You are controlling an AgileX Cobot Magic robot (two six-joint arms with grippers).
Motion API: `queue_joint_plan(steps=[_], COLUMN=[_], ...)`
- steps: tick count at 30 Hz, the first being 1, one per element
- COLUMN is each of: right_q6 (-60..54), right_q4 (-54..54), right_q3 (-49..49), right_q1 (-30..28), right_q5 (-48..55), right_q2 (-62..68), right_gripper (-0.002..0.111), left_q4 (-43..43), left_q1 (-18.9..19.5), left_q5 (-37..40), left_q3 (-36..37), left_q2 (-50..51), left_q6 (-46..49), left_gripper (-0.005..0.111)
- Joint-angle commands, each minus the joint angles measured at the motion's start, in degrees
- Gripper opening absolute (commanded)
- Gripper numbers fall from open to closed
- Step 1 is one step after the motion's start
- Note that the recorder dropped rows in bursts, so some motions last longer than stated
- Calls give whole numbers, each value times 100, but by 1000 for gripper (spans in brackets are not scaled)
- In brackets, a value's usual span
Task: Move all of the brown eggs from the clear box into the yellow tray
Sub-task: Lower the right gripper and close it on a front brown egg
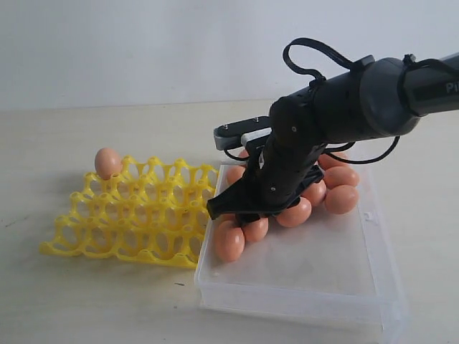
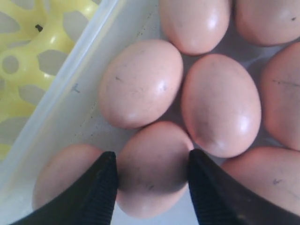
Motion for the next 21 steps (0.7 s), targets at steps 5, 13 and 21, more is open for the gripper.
queue_joint_plan(steps=[5,13,21], right_q6=[-62,-62,-62], right_q4=[-195,-247,-287], right_q3=[30,30,30], right_q1=[-20,-20,-20], right_q5=[-146,-251,-519], right_q2=[313,302,56], right_gripper=[66,65,65], left_q4=[-6,-6,-6], left_q1=[-28,-28,-28], left_q5=[-35,-35,-35], left_q3=[-23,-23,-23], left_q2=[-32,-32,-32], left_q6=[-26,-26,-26], left_gripper=[0,0,0])
